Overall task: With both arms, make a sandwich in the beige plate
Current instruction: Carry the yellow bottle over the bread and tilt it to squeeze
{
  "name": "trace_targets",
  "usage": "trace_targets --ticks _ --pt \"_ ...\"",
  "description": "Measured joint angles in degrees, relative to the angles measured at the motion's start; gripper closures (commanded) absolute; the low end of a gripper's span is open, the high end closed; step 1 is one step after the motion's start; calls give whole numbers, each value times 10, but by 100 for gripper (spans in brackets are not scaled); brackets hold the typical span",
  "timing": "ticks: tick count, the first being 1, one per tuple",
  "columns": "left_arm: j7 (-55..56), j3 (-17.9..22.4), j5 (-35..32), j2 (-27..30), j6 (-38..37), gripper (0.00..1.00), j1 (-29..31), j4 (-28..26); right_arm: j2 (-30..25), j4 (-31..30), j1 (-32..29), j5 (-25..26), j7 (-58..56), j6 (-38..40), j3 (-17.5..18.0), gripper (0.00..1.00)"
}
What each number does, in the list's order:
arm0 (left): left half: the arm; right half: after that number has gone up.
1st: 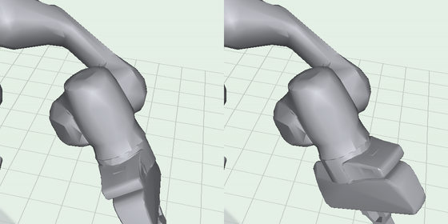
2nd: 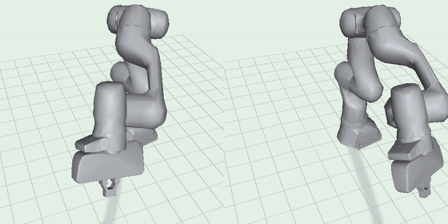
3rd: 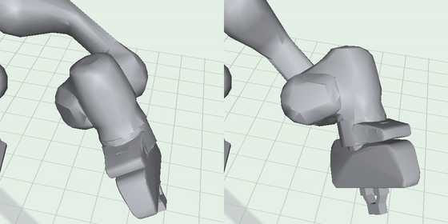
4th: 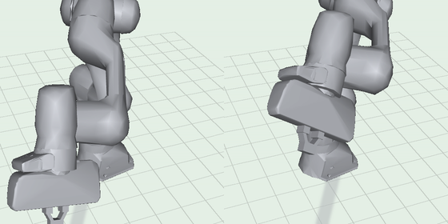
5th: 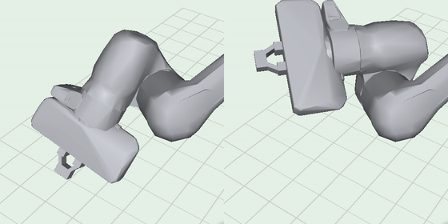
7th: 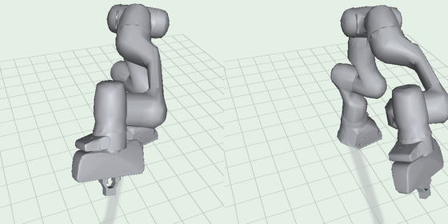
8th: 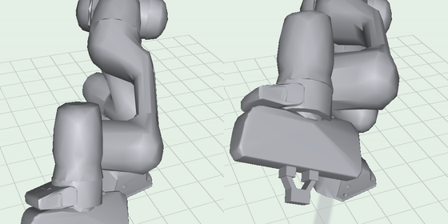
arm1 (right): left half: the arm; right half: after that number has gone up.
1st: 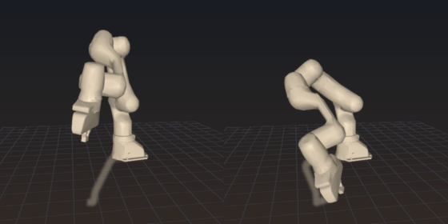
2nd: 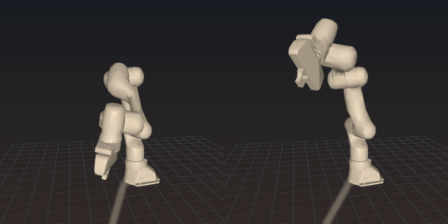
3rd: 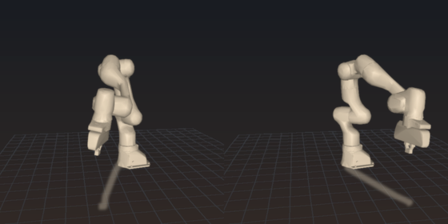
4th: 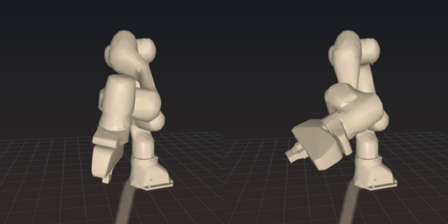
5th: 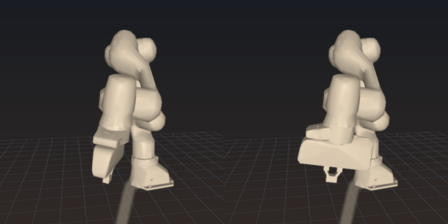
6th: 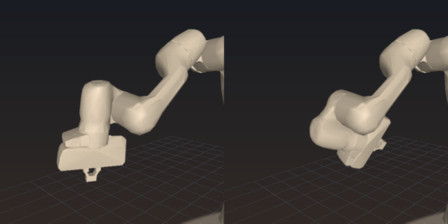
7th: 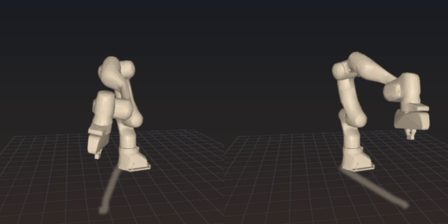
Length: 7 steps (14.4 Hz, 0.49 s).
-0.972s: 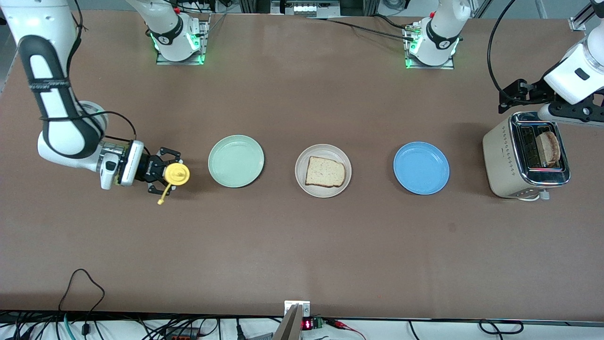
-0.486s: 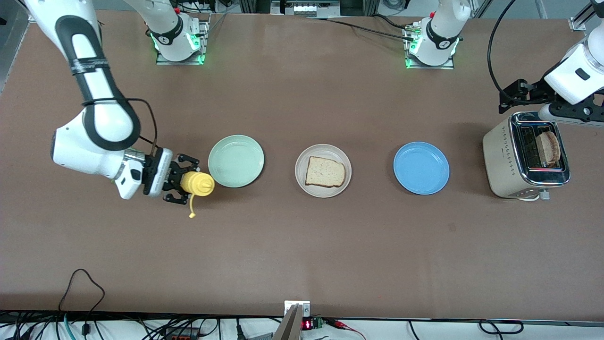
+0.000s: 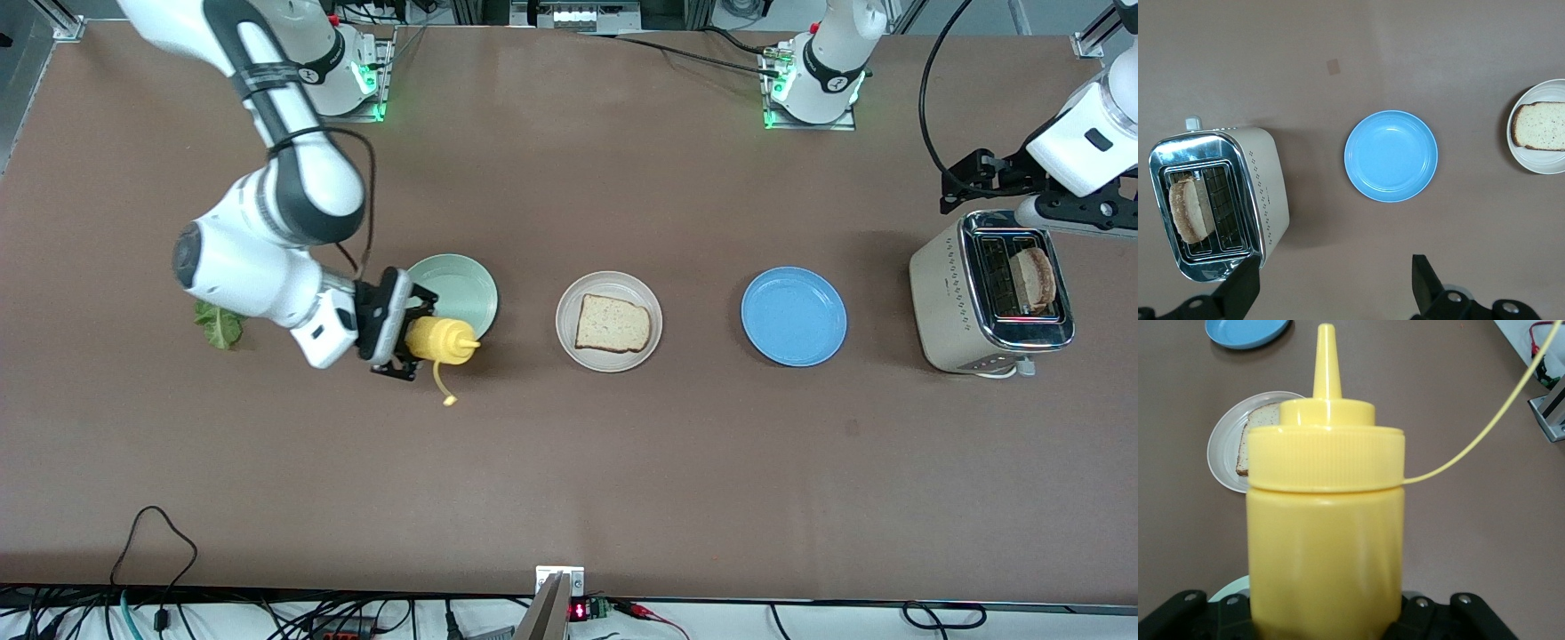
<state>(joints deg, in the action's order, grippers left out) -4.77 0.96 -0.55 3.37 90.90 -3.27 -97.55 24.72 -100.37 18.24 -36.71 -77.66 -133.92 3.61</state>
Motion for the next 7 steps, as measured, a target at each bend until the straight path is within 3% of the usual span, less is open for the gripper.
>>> trace_targets --ticks 7 --pt "0 2 0 0 0 0 0 0 22 56 86 241 234 -6 0 71"
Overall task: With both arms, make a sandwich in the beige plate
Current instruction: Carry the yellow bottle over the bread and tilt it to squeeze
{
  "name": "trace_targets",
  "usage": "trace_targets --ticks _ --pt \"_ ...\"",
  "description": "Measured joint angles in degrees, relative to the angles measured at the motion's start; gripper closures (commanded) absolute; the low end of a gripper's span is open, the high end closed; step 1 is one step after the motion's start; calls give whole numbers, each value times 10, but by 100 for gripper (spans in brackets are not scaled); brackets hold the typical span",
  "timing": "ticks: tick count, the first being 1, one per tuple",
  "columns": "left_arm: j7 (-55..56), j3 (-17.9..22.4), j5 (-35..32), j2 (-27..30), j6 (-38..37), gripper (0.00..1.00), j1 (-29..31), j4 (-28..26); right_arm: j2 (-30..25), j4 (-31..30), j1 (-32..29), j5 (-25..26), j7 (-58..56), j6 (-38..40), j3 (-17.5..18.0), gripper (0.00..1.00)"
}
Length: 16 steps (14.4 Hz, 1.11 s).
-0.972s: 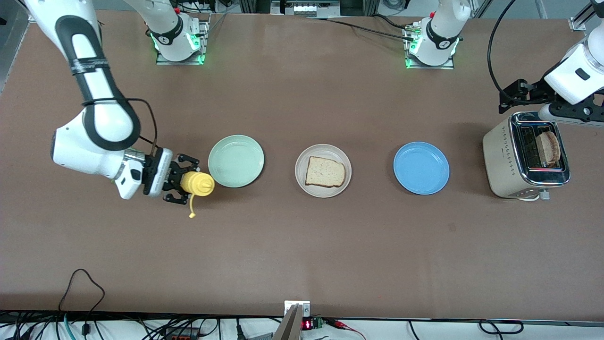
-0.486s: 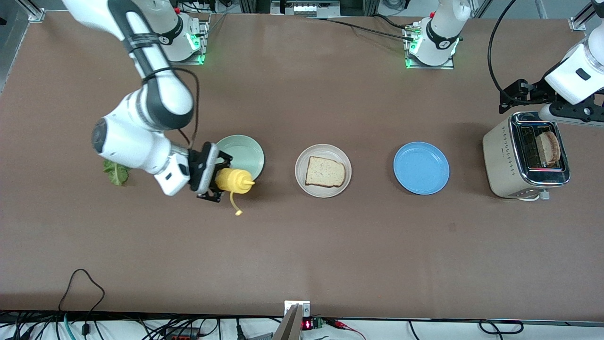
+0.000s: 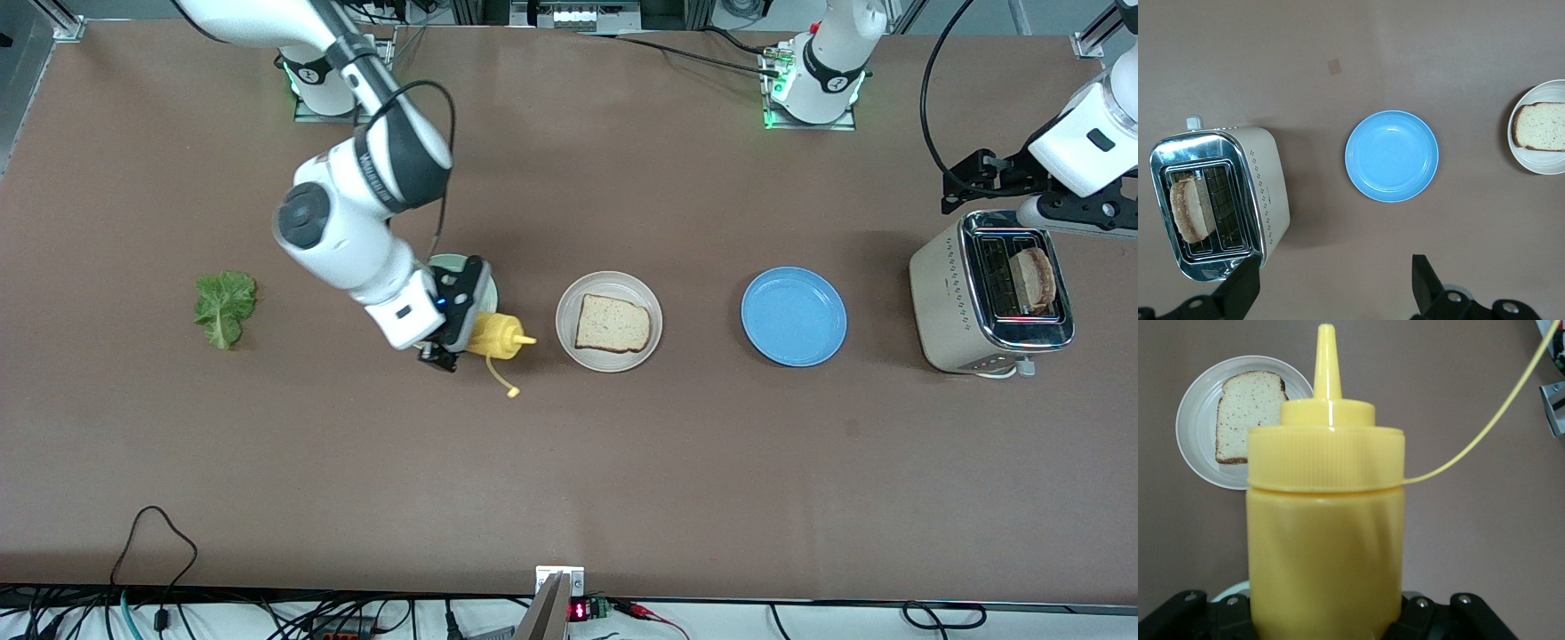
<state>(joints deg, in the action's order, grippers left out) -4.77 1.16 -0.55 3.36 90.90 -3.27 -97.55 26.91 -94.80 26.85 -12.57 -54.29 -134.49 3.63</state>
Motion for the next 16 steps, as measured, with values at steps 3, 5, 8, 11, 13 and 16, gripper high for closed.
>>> trace_targets --ticks 3,5,8,11,13,16 --pt "0 1 0 0 0 0 0 0 14 8 49 92 76 4 0 72" --pt "0 1 0 0 0 0 0 0 30 32 73 150 115 44 0 72" --pt "0 1 0 0 0 0 0 0 62 101 91 201 124 126 -1 72" --pt "0 1 0 0 0 0 0 0 90 147 110 259 138 172 -2 72" --pt "0 1 0 0 0 0 0 0 107 159 128 298 156 190 -2 72" --pt "0 1 0 0 0 0 0 0 132 163 158 351 195 198 -2 72"
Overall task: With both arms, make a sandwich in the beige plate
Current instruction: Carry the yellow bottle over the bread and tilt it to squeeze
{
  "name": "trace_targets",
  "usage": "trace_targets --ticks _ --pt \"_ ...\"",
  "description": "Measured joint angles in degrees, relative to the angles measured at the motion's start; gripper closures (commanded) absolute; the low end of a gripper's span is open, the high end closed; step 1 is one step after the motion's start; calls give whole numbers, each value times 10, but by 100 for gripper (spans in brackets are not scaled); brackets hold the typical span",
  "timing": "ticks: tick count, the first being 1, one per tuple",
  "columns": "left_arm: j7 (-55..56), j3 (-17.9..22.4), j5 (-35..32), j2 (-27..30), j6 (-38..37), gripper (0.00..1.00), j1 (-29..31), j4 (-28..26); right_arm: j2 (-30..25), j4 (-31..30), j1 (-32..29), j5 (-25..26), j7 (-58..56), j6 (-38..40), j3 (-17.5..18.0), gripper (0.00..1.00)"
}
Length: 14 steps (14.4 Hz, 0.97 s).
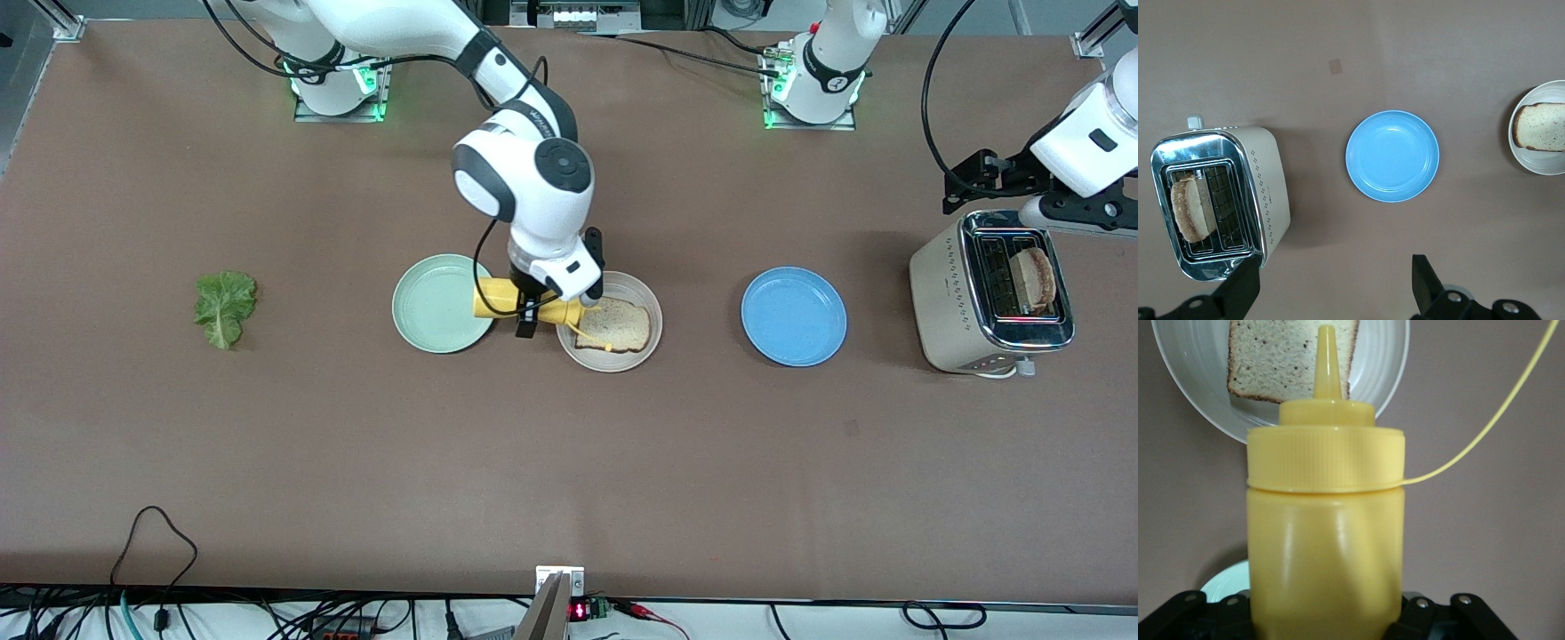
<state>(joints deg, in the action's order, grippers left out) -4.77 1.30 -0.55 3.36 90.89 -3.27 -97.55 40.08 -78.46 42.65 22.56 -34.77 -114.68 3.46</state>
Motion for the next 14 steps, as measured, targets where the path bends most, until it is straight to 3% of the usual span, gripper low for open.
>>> trace_targets --ticks 6,10,14 --pt "0 0 0 0 0 0 0 0 47 18 52 76 38 23 -14 72" --pt "0 2 0 0 0 0 1 0 70 37 103 82 38 38 -64 72" --pt "0 2 0 0 0 0 1 0 75 39 114 83 39 39 -75 72"
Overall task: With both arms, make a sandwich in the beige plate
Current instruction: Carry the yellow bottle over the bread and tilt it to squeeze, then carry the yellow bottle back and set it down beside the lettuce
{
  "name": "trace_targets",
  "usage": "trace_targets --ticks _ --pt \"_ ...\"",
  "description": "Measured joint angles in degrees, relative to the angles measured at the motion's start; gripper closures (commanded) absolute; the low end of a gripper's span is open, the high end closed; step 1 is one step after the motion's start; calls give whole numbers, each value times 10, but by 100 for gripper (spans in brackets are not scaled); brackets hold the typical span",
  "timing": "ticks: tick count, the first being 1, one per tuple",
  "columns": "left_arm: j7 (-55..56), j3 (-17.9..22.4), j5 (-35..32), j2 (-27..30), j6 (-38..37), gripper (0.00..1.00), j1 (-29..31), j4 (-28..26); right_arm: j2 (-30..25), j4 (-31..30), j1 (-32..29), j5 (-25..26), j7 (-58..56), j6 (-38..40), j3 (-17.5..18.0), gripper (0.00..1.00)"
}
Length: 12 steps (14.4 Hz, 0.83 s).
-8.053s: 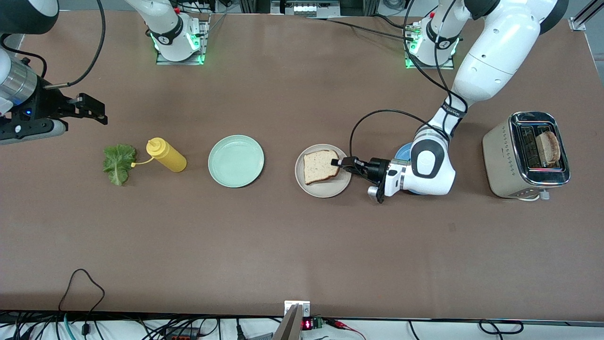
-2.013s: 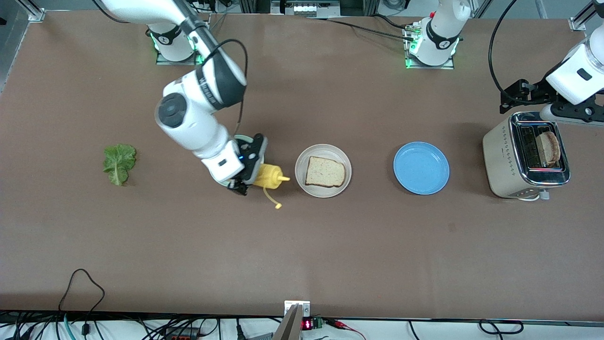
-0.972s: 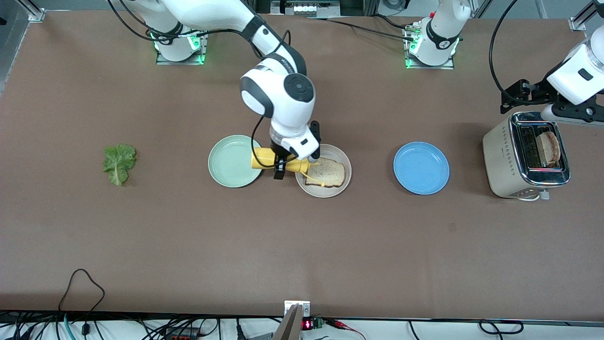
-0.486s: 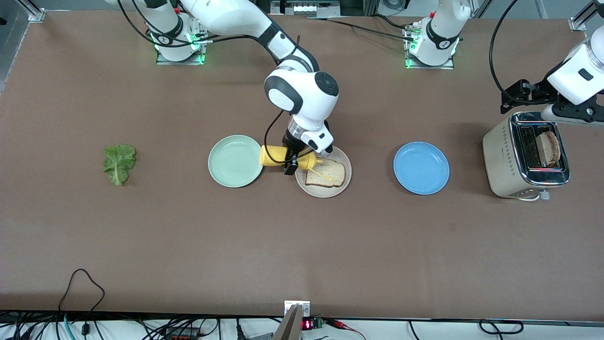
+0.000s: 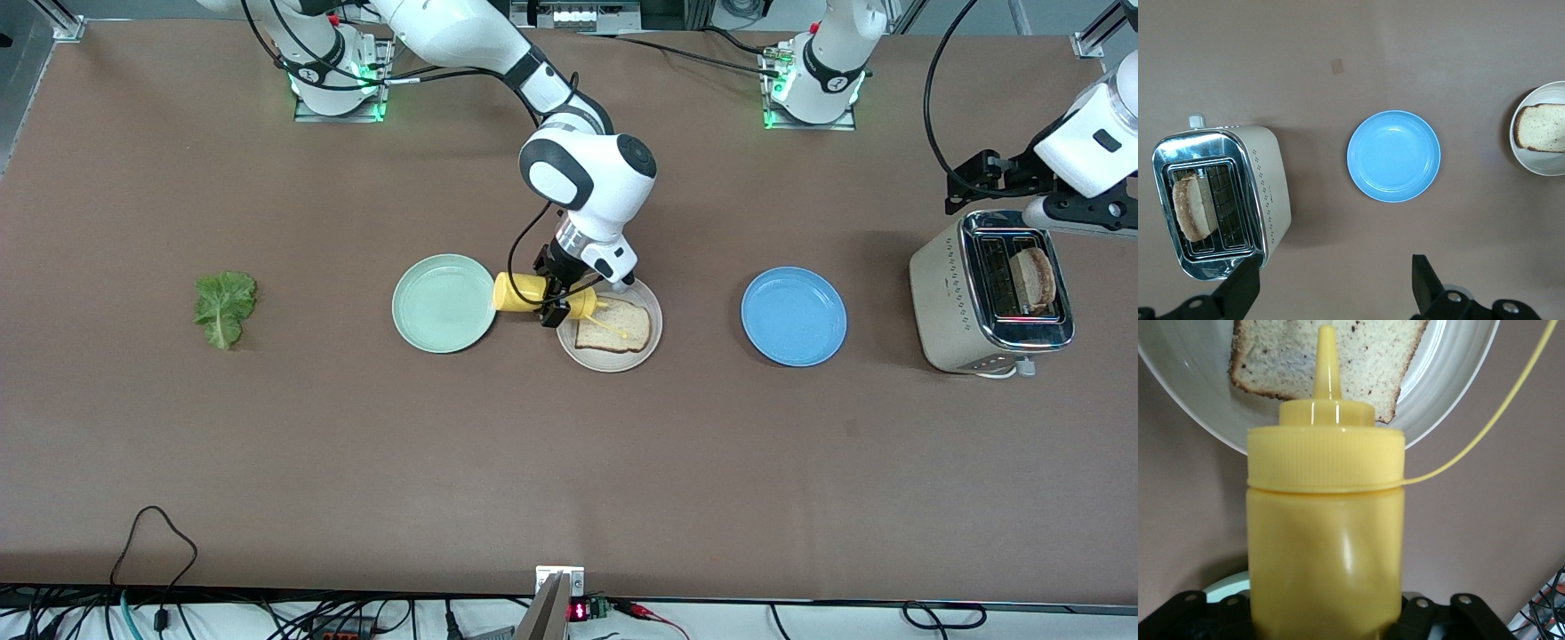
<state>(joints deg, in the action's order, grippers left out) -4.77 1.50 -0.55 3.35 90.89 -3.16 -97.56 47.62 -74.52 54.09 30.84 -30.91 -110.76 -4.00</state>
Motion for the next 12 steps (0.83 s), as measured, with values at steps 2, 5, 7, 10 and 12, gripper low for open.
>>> trace_targets --ticks 2,5,7,10,12 --pt "0 0 0 0 0 0 0 0 0 3 0 0 0 1 -5 71" --pt "0 0 0 0 0 0 0 0 -1 15 -3 -4 0 13 -20 71" --pt "0 0 0 0 0 0 0 0 -5 27 -15 -29 -1 15 -25 71" --pt "0 0 0 0 0 0 0 0 -31 45 -59 -102 -27 15 -26 71" --pt "0 0 0 0 0 0 0 0 -63 48 -98 -160 -69 15 -26 71"
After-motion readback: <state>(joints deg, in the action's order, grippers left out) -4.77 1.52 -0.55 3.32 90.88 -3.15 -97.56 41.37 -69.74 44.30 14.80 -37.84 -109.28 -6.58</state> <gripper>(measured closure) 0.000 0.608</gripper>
